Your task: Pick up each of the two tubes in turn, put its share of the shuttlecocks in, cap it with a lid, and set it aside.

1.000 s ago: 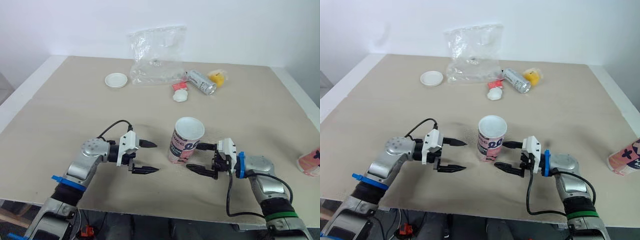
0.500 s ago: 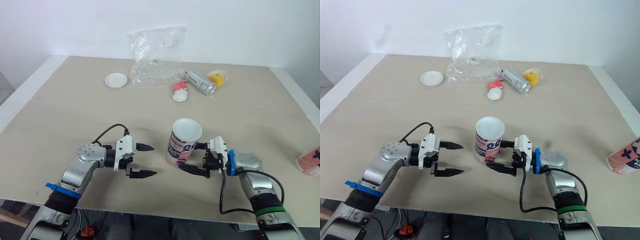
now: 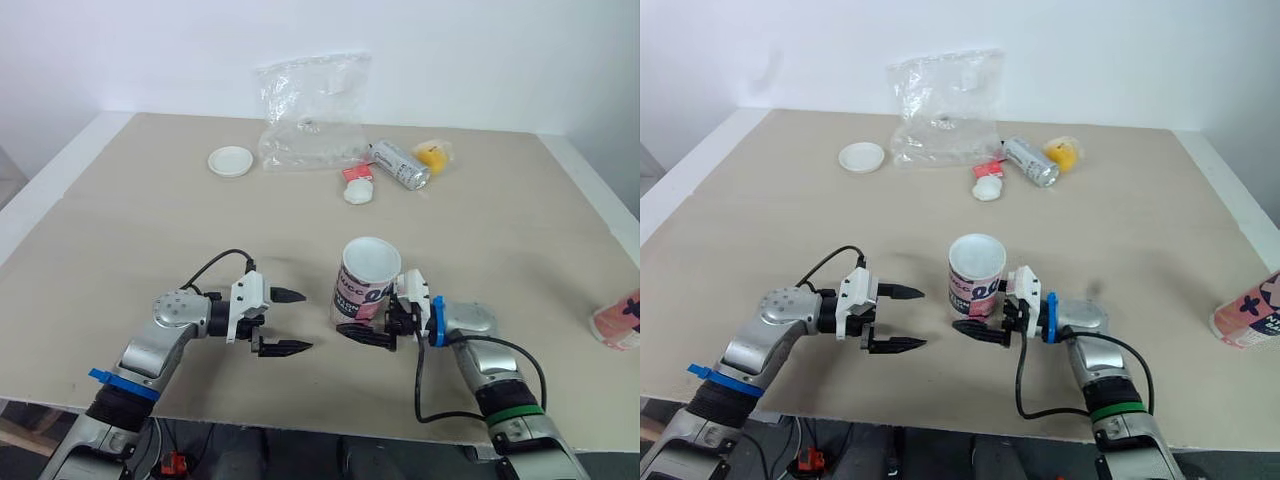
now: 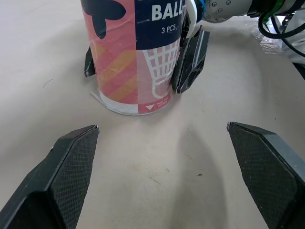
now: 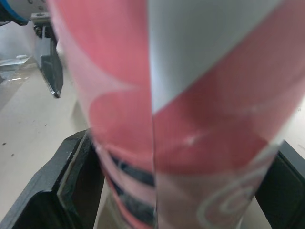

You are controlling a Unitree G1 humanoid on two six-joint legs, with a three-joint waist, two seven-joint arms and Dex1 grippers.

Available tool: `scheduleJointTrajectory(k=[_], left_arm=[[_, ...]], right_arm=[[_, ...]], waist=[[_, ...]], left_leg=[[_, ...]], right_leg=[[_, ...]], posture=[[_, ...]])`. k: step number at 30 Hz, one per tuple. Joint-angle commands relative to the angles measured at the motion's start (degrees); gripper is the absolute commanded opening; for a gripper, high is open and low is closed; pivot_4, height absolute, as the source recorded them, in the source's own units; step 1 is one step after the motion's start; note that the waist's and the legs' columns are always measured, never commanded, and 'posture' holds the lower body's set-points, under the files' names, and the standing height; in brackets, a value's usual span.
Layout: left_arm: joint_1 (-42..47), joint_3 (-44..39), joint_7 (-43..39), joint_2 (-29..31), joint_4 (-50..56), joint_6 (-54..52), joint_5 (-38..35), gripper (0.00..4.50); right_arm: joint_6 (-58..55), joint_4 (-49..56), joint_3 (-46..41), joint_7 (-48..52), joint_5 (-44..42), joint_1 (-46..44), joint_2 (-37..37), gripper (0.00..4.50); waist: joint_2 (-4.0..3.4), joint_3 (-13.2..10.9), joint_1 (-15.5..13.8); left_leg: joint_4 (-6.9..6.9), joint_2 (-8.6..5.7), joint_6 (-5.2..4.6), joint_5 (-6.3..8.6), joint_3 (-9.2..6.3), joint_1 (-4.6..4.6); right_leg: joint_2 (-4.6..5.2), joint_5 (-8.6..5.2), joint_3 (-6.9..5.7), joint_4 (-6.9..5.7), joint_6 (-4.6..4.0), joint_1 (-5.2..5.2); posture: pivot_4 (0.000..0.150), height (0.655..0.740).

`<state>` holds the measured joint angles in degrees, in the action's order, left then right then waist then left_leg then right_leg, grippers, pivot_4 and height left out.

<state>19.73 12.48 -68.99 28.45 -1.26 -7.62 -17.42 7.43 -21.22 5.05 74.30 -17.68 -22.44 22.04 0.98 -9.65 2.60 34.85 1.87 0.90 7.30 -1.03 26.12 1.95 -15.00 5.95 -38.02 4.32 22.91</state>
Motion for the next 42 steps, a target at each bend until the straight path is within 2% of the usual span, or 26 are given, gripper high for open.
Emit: scheduleJointTrajectory(k=[1, 11, 12, 14, 16, 24, 28, 34, 38, 42], left_arm=[[-0.3, -1.2, 0.6, 0.3, 2.2, 0.9, -0.6, 4.50], [-0.8, -1.2, 1.3, 0.6, 2.1, 1.7, -0.4, 4.50], [-0.9, -1.3, 1.3, 0.6, 2.2, 1.8, -0.3, 4.50], [-1.0, -1.3, 1.4, 0.7, 2.1, 2.0, -0.3, 4.50], [-1.1, -1.3, 1.4, 0.7, 2.0, 2.1, -0.2, 4.50], [-0.4, -1.2, 1.3, 0.6, 1.8, 2.4, -0.3, 4.50], [0.3, -1.0, 1.0, -0.2, 2.5, 1.3, -1.5, 4.50], [0.8, 0.0, 1.2, -1.8, 3.9, -0.5, -2.7, 4.50], [0.9, 0.4, 1.9, -3.2, 3.9, -0.5, -2.5, 4.50], [0.7, 0.7, 2.9, -4.5, 3.9, -0.6, -2.3, 4.50]], right_arm=[[1.4, -0.8, 1.0, -1.3, 0.8, -1.2, -1.8, 4.46], [3.6, -3.2, 2.0, -1.4, 2.1, -1.5, -2.7, 4.46], [3.9, -3.3, 2.1, -1.2, 2.2, -1.5, -2.7, 3.92], [4.2, -3.6, 2.1, -1.2, 2.3, -1.4, -2.6, 3.26], [4.5, -3.6, 2.1, -1.4, 2.4, -1.4, -2.6, 2.91], [2.6, 2.4, 0.3, -3.9, 0.6, 2.0, -1.5, 2.91], [-2.4, 13.2, -6.1, -12.9, -3.0, 9.3, -0.6, 2.91], [-9.7, 27.9, -21.8, -38.2, -5.9, 20.8, -4.0, 2.91], [-12.0, 29.2, -29.0, -49.7, -4.5, 23.5, -4.6, 2.91], [-11.9, 25.9, -33.6, -56.8, -2.5, 23.5, -3.1, 2.91]], waist=[[0.00, 0.0, 0.0], [0.02, 0.0, 0.0], [0.02, 0.0, 0.0], [0.02, 0.0, 0.0], [0.02, 0.0, 0.0], [0.02, 0.0, 0.0], [0.03, 0.0, -0.6], [0.03, 0.0, -1.2], [0.00, 0.0, -1.0], [-0.02, 0.0, -1.0]], left_leg=[[0.00, 0.01, 0.01, 0.00, 0.00, -0.02], [0.00, 0.09, 0.04, -0.02, 0.07, -0.12], [0.00, 0.11, 0.04, -0.02, 0.08, -0.13], [0.00, 0.12, 0.04, -0.02, 0.08, -0.14], [0.00, 0.15, 0.04, -0.02, 0.11, -0.17], [-0.01, 0.24, 0.04, -0.03, 0.22, -0.23], [-0.04, 0.22, 0.05, -0.03, 0.22, -0.11], [-0.16, 0.09, 0.06, -0.02, 0.28, 0.14], [-0.20, 0.20, 0.06, -0.02, 0.37, 0.03], [-0.21, 0.22, 0.05, -0.03, 0.43, -0.04]], right_leg=[[-0.01, 0.01, 0.00, -0.01, -0.01, -0.01], [-0.02, 0.06, -0.01, -0.03, -0.09, -0.03], [-0.03, 0.07, -0.01, -0.03, -0.11, -0.04], [-0.03, 0.08, -0.02, -0.03, -0.12, -0.04], [-0.03, 0.10, -0.02, -0.03, -0.16, -0.05], [-0.04, 0.18, -0.01, -0.03, -0.25, -0.04], [-0.03, 0.13, -0.01, -0.03, -0.33, -0.01], [0.07, 0.07, 0.07, -0.02, -0.37, 0.21], [0.03, -0.01, 0.06, -0.02, -0.21, 0.26], [0.04, 0.01, 0.10, -0.02, -0.21, 0.25]], posture=[[0.150, 0.7400], [0.150, 0.7400], [0.150, 0.7400], [0.150, 0.7400], [0.150, 0.7400], [0.150, 0.7400], [0.150, 0.7400], [0.150, 0.7400], [0.150, 0.7400], [0.150, 0.7400]])
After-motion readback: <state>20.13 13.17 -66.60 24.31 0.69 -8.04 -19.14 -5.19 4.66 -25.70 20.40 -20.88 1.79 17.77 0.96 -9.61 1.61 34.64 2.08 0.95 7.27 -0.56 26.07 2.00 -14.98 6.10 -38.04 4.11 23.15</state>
